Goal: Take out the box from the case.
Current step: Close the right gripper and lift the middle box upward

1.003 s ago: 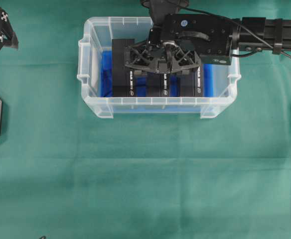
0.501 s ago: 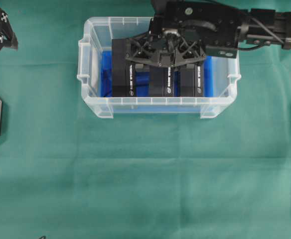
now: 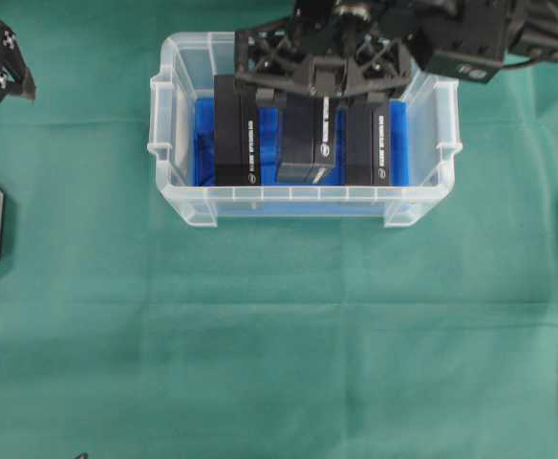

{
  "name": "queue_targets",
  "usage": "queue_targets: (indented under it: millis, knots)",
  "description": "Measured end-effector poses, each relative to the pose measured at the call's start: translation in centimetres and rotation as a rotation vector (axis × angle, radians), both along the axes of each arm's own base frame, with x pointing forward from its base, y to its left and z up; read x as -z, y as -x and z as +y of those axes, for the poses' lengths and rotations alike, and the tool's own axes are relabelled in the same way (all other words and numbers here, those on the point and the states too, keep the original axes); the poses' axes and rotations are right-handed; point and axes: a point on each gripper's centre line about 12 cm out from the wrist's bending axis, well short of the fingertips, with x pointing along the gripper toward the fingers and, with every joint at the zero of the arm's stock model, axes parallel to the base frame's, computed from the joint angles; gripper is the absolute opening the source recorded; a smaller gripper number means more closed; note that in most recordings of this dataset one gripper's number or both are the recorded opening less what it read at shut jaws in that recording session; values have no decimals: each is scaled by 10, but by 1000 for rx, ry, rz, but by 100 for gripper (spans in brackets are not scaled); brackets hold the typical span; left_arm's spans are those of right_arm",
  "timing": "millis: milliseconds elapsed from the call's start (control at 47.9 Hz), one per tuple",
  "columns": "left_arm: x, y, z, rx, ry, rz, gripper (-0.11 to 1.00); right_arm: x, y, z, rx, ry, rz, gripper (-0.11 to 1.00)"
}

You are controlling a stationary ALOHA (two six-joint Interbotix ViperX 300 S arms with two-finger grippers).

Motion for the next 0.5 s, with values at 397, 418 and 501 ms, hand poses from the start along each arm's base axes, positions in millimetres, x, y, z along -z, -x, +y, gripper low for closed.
queue_targets:
  millis: [397, 418, 501]
  knots:
    - [0, 0, 0, 1, -1, 0, 94, -58, 10, -1, 9, 31, -28, 66]
    - [0, 0, 0, 0, 1, 1, 94, -60, 11, 0, 8, 31, -29, 66]
    - [0, 0, 0, 0, 0, 0, 94, -68, 13, 0, 11, 33, -34, 66]
